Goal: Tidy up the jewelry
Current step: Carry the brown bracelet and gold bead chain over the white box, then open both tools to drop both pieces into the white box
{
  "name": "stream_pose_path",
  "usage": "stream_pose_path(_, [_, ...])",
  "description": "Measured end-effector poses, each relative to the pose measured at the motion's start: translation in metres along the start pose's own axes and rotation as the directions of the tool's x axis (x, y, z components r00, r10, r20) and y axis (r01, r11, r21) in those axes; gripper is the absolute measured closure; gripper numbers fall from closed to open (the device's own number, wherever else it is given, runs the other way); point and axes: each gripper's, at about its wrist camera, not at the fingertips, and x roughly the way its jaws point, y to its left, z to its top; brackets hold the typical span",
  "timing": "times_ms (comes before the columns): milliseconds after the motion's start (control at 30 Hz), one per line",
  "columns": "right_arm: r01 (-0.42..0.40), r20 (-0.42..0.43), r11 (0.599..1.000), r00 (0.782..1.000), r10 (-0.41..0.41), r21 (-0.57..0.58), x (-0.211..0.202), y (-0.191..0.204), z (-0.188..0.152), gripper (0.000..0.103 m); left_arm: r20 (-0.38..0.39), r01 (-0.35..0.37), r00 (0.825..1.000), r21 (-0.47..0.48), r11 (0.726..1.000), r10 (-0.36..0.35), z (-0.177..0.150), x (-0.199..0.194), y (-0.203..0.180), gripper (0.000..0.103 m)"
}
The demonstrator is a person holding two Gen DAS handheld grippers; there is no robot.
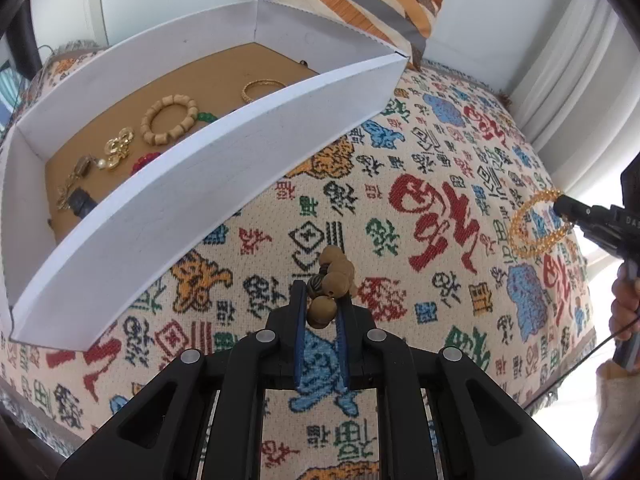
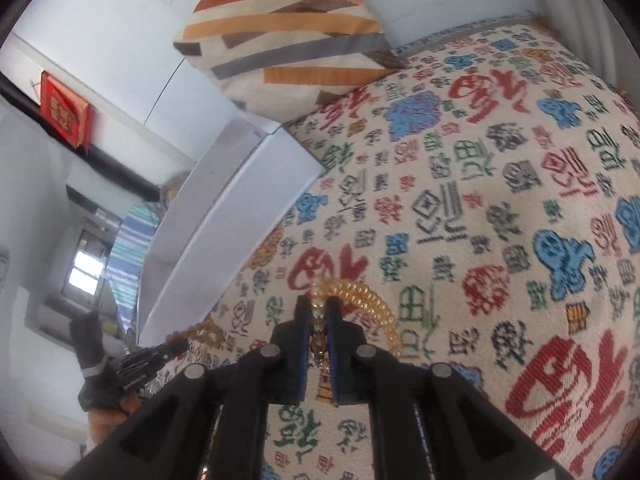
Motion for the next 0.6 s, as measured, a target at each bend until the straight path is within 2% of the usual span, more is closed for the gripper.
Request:
stream_pose_path(167, [-0.005, -0.073, 0.999, 0.997, 0.002, -0.050, 0.014, 0.029, 0.022, 0.095, -0.067, -0.021, 0.998, -0.066, 0.998, 0.016, 0.015, -0.003, 0.004, 0.091])
stream_pose_path(300, [-0.038, -0.119, 0.994, 0.993, 0.026, -0.101, 0.021, 0.070, 0.043, 0.095, -0.104, -0.042, 0.994, -0.137, 0.990, 0.028, 0.026, -0.023, 0.015, 0.091])
stream_pose_path(400, [-0.079, -0.149, 0.989, 0.987, 0.060, -0.126, 0.025, 0.103, 0.061, 0.095, -0.089, -0.058, 0.995, -0.195, 0.979, 0.041, 0.041, -0.053, 0.027, 0.091])
stream_pose_path(600, [-0.158, -0.173, 0.965, 0.977, 0.122, -0.210, 0.041, 0.181, 0.105, 0.095, -0.002, -0.107, 0.994, -0.290, 0.951, 0.112, 0.079, -0.109, 0.067, 0.091])
